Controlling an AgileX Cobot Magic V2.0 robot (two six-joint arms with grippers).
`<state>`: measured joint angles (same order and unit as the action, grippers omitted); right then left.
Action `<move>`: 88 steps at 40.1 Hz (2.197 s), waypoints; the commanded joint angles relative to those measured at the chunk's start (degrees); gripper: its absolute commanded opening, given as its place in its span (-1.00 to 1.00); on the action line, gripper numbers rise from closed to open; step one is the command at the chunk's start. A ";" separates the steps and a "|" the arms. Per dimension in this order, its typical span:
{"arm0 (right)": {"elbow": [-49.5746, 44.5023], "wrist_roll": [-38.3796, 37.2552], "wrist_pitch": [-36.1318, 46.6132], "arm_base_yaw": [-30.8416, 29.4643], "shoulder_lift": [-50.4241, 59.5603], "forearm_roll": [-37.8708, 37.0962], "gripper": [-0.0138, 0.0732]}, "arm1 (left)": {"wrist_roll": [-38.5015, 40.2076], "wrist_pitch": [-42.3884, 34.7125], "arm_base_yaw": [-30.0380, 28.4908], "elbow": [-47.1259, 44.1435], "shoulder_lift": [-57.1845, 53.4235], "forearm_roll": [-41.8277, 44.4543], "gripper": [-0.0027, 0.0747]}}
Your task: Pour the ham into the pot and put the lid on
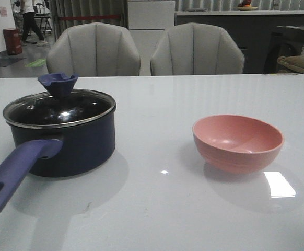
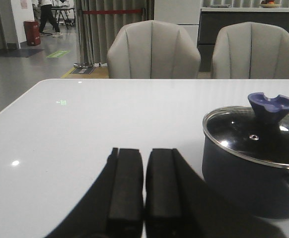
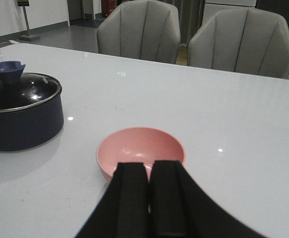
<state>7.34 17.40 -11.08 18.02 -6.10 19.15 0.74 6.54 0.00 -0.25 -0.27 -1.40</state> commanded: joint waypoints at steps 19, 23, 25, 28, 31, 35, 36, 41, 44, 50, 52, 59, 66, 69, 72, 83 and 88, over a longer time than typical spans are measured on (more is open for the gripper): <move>1.69 0.36 4.25 0.15 -0.55 0.08 -0.35 | 0.18 -5.00 -0.06 -1.17 -1.18 -0.42 -0.64; 1.69 0.36 4.25 0.15 -0.55 0.08 -0.35 | 0.18 -4.92 -0.06 -1.17 -1.18 -0.42 -0.64; 1.69 0.36 4.25 0.15 -0.55 0.08 -0.35 | 0.18 -4.92 -0.06 -1.17 -1.18 -0.42 -0.64; 1.69 0.36 4.25 0.15 -0.55 0.08 -0.35 | 0.18 -4.92 -0.06 -1.17 -1.18 -0.42 -0.64; 1.69 0.36 4.25 0.15 -0.55 0.08 -0.35 | 0.18 -4.92 -0.06 -1.17 -1.18 -0.42 -0.64; 1.69 0.36 4.17 0.15 -0.55 0.08 -0.35 | 0.18 -4.92 -0.06 -1.17 -1.18 -0.42 -0.64; 1.64 0.36 4.19 0.15 -0.55 0.08 -0.35 | 0.18 -4.92 -0.06 -1.17 -1.18 -0.42 -0.64; 0.95 0.42 5.00 0.08 -0.55 0.08 -0.35 | 0.18 -4.92 -0.06 -1.17 -1.18 -0.42 -0.64; 0.60 0.32 6.90 -0.28 -0.55 -1.05 -0.35 | 0.18 -4.92 -0.06 -1.17 -1.18 -0.42 -0.64; -0.76 -4.85 11.08 -4.28 -0.48 -8.75 -0.35 | 0.18 -4.92 -0.06 -1.17 -1.18 -0.42 -0.64; -1.40 -8.17 12.07 -6.01 -0.39 -12.33 -0.35 | 0.18 -4.92 -0.06 -1.17 -1.18 -0.42 -0.64; -4.23 -15.13 12.13 -10.87 3.70 -18.82 -0.35 | 0.18 -4.92 -0.06 -1.17 -1.18 -0.42 -0.64; -7.60 -15.13 12.48 -12.12 7.91 -19.15 -0.35 | 0.18 -4.92 -0.06 -1.17 -1.18 -0.42 -0.64; -8.60 -15.25 13.15 -11.74 7.84 -19.15 -0.35 | 0.18 -4.92 -0.06 -1.17 -1.07 -0.42 -0.64; -8.60 -15.76 12.83 -11.74 7.84 -19.15 -0.35 | 0.18 -4.92 -0.06 -1.17 -1.07 -0.42 -0.64; -8.60 -19.82 13.06 -11.74 7.84 -19.61 -0.35 | 0.18 -4.92 -0.06 -1.17 -1.07 -0.42 -0.64; -8.60 -19.82 13.01 -11.74 7.84 -19.61 -0.35 | 0.18 -4.92 -0.06 -1.17 -1.07 -0.42 -0.64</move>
<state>-1.55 -2.22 -3.07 6.24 0.60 0.54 0.74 6.36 0.00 -0.25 -0.27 -1.40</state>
